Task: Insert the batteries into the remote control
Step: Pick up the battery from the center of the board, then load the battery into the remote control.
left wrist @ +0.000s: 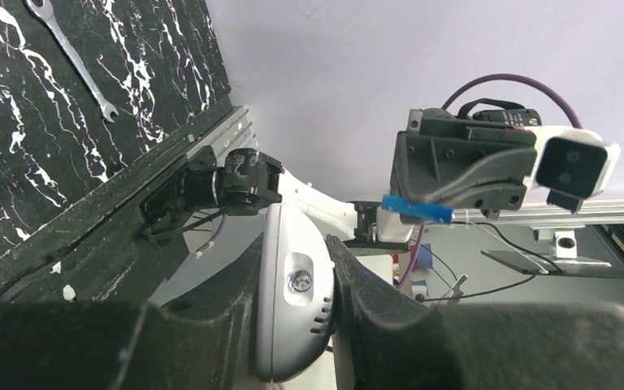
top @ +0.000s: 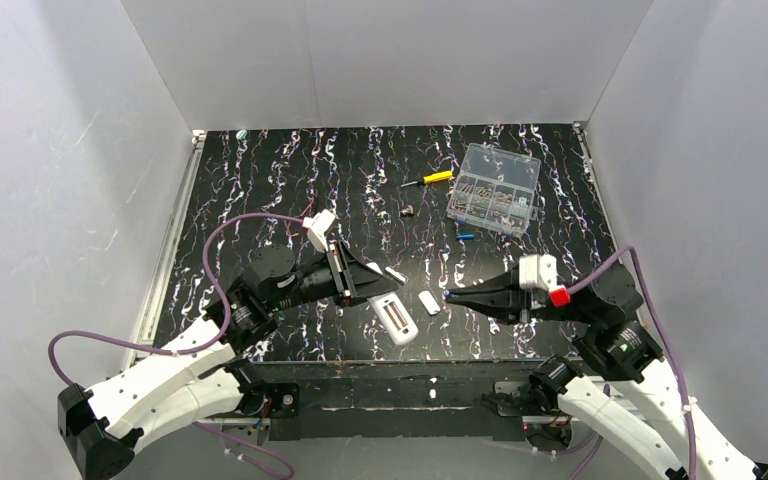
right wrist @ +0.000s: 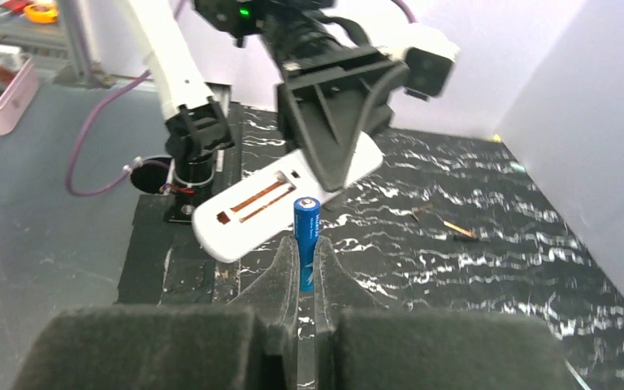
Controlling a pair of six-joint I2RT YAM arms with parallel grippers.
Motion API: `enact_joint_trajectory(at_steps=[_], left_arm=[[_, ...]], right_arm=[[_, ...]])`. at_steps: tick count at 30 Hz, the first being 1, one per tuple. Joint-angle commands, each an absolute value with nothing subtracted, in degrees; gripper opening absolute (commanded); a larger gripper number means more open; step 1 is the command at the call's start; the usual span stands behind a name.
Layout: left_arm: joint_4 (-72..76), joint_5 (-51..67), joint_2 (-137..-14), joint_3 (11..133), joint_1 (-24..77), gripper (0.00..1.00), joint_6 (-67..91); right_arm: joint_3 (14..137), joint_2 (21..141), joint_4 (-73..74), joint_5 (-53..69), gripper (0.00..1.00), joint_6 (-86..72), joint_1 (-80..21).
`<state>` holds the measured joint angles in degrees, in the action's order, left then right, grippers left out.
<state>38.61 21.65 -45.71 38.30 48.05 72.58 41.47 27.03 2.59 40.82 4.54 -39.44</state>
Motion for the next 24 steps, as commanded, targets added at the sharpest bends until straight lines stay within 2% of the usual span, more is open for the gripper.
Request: enact_joint_trajectory(at_steps=[1, 12, 24], left_arm=[[44.02, 23.36, -44.74, 40.30, 47.68, 0.00, 70.85], [52.26, 26.15, -44.52, 39.99, 47.64, 0.00, 64.79], [47.53, 34.08, -43.77, 47.30, 47.64, 0.00, 52.75]], right_arm=[[44.21, 25.80, -0.09, 51.50, 0.01, 10.91, -39.37], [45.01, 24.14, 3.89, 51.95, 0.01, 15.19, -39.37], [45.66, 23.57, 5.40, 52.26, 0.01, 17.04, -39.35]])
